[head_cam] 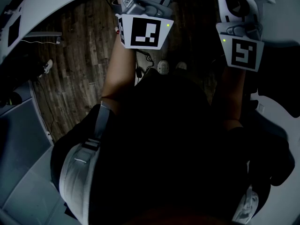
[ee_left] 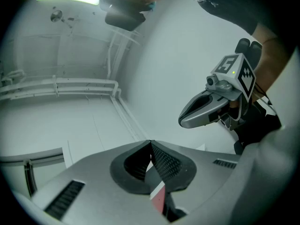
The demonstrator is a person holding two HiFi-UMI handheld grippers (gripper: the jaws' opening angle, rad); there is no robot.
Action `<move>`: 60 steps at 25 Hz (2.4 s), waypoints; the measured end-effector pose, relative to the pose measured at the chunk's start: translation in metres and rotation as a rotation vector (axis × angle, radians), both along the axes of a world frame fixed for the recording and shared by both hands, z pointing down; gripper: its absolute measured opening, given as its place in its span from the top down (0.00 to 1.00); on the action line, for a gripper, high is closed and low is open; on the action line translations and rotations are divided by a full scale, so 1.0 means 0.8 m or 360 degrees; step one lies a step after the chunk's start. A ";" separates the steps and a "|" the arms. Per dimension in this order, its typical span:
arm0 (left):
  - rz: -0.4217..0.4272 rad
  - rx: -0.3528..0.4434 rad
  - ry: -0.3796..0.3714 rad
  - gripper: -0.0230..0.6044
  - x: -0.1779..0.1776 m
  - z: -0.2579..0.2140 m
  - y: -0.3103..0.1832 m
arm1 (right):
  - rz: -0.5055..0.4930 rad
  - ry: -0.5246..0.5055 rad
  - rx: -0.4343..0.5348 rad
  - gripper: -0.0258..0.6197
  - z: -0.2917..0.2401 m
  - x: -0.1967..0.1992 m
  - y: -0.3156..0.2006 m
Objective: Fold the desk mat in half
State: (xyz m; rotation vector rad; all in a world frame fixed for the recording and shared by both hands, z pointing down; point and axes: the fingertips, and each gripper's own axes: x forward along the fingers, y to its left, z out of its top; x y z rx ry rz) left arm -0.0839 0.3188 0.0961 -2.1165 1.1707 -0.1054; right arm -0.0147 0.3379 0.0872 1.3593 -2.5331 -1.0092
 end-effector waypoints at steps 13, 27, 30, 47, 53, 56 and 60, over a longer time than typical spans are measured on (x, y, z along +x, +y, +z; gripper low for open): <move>0.0022 -0.0001 -0.0032 0.94 -0.025 0.010 0.008 | 0.0069 0.0027 -0.0029 0.91 0.014 -0.020 0.014; 0.0038 -0.0036 -0.0072 0.94 -0.001 0.032 -0.037 | 0.0084 0.0024 -0.0060 0.91 0.034 0.005 -0.031; 0.0030 -0.0049 -0.0075 0.94 0.006 0.035 -0.059 | 0.0063 0.0001 -0.0064 0.91 0.036 0.012 -0.052; -0.0081 -0.0229 -0.0146 0.94 0.056 0.097 -0.243 | -0.0070 -0.0041 -0.0246 0.91 0.085 0.070 -0.242; -0.0125 -0.0290 -0.0184 0.94 0.073 0.117 -0.295 | -0.0107 0.0008 -0.0298 0.91 0.106 0.088 -0.298; -0.0146 -0.0323 -0.0192 0.94 0.081 0.127 -0.322 | -0.0120 0.0024 -0.0339 0.91 0.117 0.098 -0.326; -0.0179 -0.0365 -0.0205 0.94 0.093 0.143 -0.351 | -0.0142 0.0048 -0.0378 0.91 0.132 0.114 -0.358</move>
